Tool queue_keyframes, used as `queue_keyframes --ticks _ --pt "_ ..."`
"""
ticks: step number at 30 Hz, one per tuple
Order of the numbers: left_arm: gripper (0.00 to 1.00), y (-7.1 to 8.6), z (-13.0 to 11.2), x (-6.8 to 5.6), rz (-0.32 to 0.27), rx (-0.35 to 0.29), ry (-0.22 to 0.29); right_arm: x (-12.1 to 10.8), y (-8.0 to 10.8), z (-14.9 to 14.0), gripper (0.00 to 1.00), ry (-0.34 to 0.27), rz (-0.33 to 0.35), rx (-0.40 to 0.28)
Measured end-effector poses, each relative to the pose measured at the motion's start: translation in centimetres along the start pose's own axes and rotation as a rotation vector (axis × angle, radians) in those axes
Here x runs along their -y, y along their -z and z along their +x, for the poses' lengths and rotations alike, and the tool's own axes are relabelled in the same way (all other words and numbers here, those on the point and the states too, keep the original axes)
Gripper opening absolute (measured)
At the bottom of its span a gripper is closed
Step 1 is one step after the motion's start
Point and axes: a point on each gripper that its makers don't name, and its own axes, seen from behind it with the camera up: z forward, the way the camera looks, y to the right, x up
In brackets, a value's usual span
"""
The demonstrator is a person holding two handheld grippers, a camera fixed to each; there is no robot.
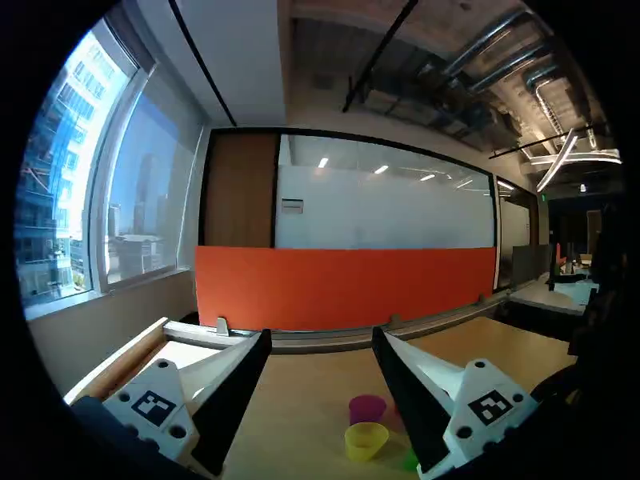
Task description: Pour water
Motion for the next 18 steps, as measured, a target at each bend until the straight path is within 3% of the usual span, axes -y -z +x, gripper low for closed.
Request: queue_keyframes --ticks 3,9,18 --pt "0.93 -0.3 0.2 -0.8 -0.020 0.005 -0.006 0.8 0.2 0.3 0.99 -0.003 0.014 0.001" --pt "0.93 -0.4 0.2 -3.3 -0.126 0.011 0.004 2.8 0.3 0.0 0.99 -0.019 0.097 0.015" --pt "0.93 0.6 0.9 -6.9 -0.313 0.005 0.007 6.8 0.9 0.1 0.99 -0.038 0.303 0.030"
